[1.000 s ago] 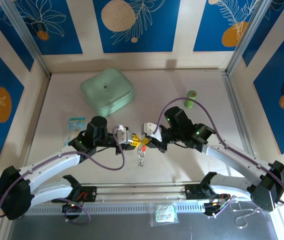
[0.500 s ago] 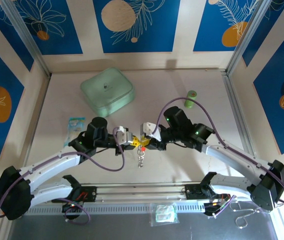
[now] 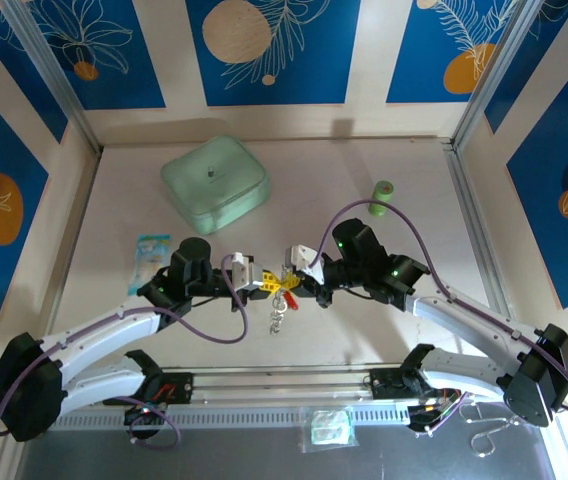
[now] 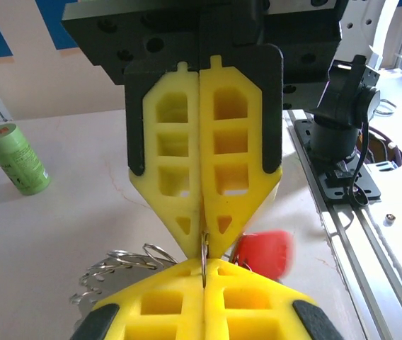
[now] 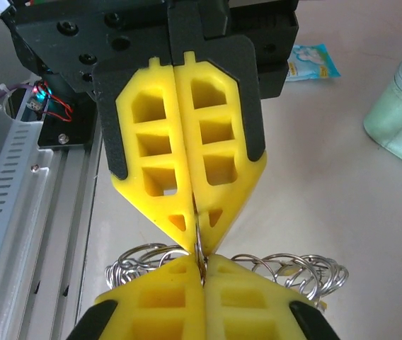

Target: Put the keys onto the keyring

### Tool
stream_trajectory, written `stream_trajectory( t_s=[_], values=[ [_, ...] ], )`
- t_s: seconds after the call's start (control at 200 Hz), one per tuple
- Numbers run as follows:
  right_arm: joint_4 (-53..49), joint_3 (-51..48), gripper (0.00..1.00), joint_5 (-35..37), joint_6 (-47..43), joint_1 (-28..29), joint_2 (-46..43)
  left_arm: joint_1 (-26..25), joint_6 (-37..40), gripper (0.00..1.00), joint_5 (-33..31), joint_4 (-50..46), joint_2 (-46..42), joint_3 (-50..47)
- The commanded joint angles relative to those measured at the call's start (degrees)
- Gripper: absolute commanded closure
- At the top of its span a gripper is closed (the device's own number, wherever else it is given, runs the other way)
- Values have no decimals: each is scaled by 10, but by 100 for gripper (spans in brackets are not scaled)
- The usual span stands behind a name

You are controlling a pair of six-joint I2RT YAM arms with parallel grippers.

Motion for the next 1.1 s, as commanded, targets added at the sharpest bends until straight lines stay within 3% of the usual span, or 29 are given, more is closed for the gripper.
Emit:
stream_trajectory(
  t_s=[0.0, 0.04, 0.085, 0.28, 0.46, 0.55, 0.635, 0.74, 0.86, 0.97, 1.09],
  values=[
    [5, 2, 100, -23, -4, -1, -7, -5, 0, 94, 12, 21, -8, 4],
    [-9, 9, 100, -22, -11, -1, -7, -6, 10, 84, 2, 2, -10, 8],
    [-27, 18, 100, -21, -21, -1, -5, -6, 26, 81, -5, -23, -13, 15],
    [-106, 63, 100, -11, -63, 1, 18, -6, 76, 82, -14, -122, -7, 52],
    [-141, 96, 100, 3, -86, 14, 45, -7, 82, 83, -10, -136, 4, 65],
    [-152, 112, 100, 11, -94, 25, 60, -8, 81, 86, -8, -136, 7, 69],
    [-154, 122, 100, 9, -96, 30, 67, -9, 86, 100, -7, -144, 9, 73],
    [-130, 112, 100, 10, -83, 24, 55, -11, 89, 100, -11, -150, 4, 71],
    [-70, 63, 72, -1, -36, 2, 15, -10, 69, 100, -15, -119, -9, 54],
    [-21, 18, 63, -6, 15, -4, -15, -11, 22, 100, -23, -54, -18, 27],
    [16, -17, 61, 2, 54, 2, -30, -10, -4, 100, -26, -22, -18, 14]
  ],
)
